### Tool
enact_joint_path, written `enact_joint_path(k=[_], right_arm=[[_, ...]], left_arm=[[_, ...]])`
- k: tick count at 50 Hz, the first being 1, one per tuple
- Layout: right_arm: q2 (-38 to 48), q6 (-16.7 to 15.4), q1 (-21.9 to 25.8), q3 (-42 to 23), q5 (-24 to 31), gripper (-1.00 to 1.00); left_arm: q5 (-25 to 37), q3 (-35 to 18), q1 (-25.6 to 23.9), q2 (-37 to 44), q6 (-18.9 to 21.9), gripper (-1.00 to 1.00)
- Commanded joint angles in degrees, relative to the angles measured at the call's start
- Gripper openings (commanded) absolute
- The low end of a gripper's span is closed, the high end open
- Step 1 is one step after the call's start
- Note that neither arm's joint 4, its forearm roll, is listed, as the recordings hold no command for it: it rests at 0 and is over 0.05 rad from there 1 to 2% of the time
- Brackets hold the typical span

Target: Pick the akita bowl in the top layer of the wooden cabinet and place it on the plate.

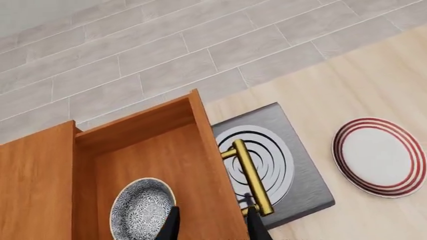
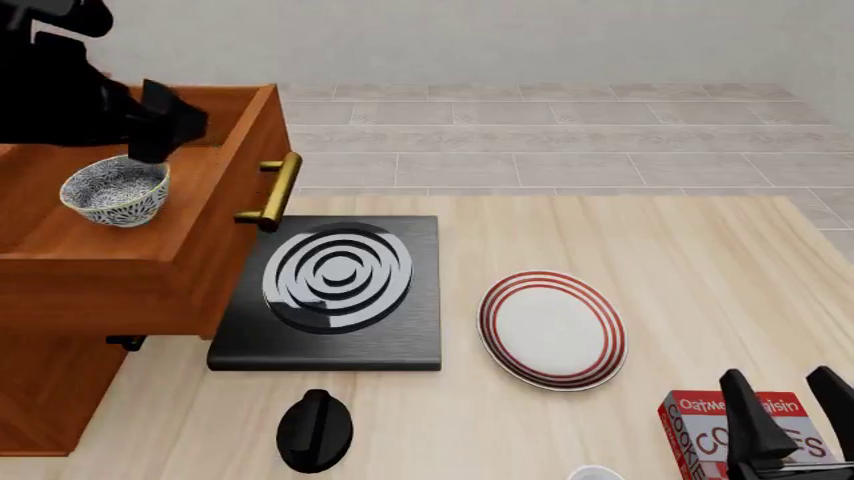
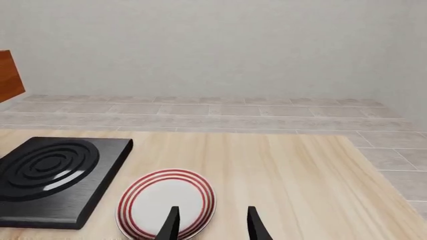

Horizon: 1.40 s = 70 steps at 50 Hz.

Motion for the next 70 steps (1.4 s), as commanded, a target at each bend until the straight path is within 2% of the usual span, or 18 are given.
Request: enact_joint_path(k=[1, 14, 30, 34, 35, 40, 49, 70], right_arm=[[1.76, -0.10, 0.15, 0.06, -1.83, 1.00], [-0.37, -0.36, 0.30, -0.04, 0.42, 1.00], [-0.60, -0.37, 0.24, 0.06, 0.64, 1.00], [-0.15, -0.32, 0.18, 0.11, 0.14, 1.00], [-0.35, -0.27, 0.16, 0.10, 0.34, 1.00], [-0.74, -0.24, 0.14, 0.06, 0.75, 1.00], [-0.35, -0.18, 0.12, 0.09, 0.39, 1.00], [2.70, -0.16, 0.17, 0.15, -2.62, 1.00]], left_arm=[[0.34, 0.98, 4.49, -0.26, 3.10, 1.00], [-0.21, 4.31, 9.23, -0.84, 6.98, 1.00], [-2.90, 6.68, 10.98, 1.00, 9.50, 1.00], [-3.75, 7.38, 11.07, 2.05, 9.69, 1.00], [-3.82, 7.17, 9.34, 2.62, 9.65, 1.00], [-4.15, 7.25, 10.05, 4.10, 8.92, 1.00], [-6.30, 8.48, 11.64, 5.88, 10.40, 1.00], [-9.91, 10.64, 12.45, 8.15, 10.58, 1.00]])
